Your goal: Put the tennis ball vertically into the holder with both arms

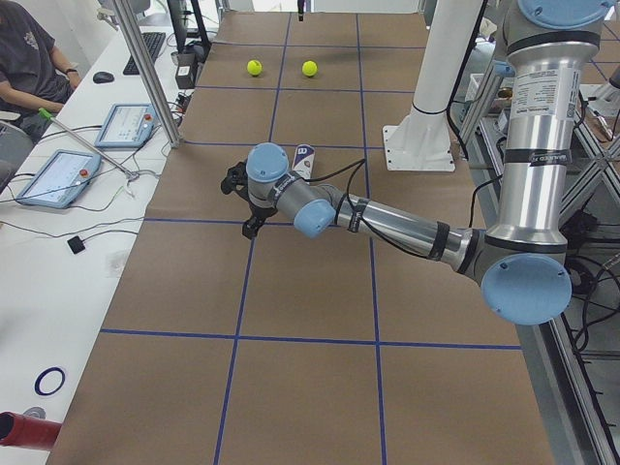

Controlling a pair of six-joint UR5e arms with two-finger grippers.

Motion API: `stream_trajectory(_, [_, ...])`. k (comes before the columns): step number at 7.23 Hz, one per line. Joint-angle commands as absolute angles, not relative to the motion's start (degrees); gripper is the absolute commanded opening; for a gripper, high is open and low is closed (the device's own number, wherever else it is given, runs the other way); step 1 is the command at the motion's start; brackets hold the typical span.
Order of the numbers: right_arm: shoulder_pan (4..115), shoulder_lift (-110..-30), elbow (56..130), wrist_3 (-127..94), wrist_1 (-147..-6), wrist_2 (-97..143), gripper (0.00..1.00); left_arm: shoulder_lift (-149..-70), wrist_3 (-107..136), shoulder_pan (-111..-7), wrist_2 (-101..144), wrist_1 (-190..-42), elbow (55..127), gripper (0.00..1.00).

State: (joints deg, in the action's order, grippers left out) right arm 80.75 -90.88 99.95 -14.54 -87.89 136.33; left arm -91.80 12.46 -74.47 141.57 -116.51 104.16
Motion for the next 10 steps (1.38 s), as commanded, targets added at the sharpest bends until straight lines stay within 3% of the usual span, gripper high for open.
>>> stream_trajectory(1, [80.8,-90.9,100.1,-15.9,-87.9,136.4,0.99,-95.3,19.8,-68.6,140.7,-123.2,104.0,0.76])
stream_trajectory(6, [80.7,-90.8,99.9,-16.4,-88.0,136.4,0.99,-113.4,19.7,-53.5,141.1,-122.2,97.9,0.81])
stream_trajectory(7, [80.7,-90.8,99.9,-16.4,-88.0,136.4,0.99,-116.2,20.2,-51.2,140.8,-122.2,96.3,1.0])
stream_trajectory(10, [80.7,-90.7,99.9,-18.6,-88.0,136.6,0.99,-116.5,26.2,-50.7,141.2,-123.0,98.0,1.0])
